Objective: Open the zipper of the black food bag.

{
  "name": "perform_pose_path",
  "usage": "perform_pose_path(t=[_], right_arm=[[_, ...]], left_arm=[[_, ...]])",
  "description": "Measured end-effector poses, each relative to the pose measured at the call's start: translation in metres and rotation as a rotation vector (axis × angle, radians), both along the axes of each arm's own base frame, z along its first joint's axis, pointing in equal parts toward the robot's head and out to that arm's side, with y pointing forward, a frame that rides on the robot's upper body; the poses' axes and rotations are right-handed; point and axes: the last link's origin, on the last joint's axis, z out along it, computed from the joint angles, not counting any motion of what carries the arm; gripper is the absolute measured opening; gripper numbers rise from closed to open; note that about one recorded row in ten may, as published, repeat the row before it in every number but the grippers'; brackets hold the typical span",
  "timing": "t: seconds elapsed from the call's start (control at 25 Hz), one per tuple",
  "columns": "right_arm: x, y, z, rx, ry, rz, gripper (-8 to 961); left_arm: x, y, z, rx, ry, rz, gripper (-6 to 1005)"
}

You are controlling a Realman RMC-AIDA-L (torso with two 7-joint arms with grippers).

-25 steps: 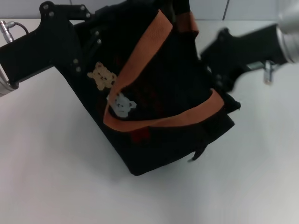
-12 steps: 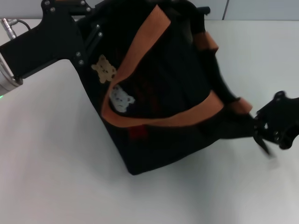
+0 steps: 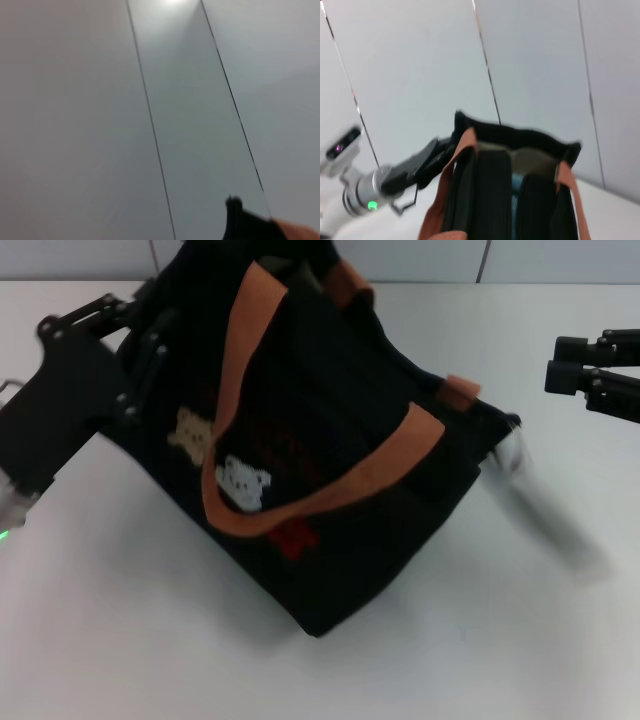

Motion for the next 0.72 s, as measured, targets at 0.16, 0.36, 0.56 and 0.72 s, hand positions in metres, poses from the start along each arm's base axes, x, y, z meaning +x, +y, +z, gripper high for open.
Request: perform_pose_path(t=[0.16,0.36,0.56,0.72], right_arm=[[0.003,-0.009,-0.005,-0.024,0.054,0.068,295],[0.005,-0.020,-0.012,-0.069,0.067,0.125,525],[0.007,-0.036,-0.021,-0.143,0.083,0.227,692],[0.007,-0.044,-0.025,-0.198,0.057,0.285,768]], left_arm=[[-0.007,-0.017,0.006,-0.030,-0.083,0.006,166],[-0.011,-0.028,0.021,-0.089,-0.095,-0.025,247],[0.005,-0.047,0.029,-0.273,0.018,-0.224,517],[0.022,-0.048,0.029,-0.481,0.110,-0.286,734]])
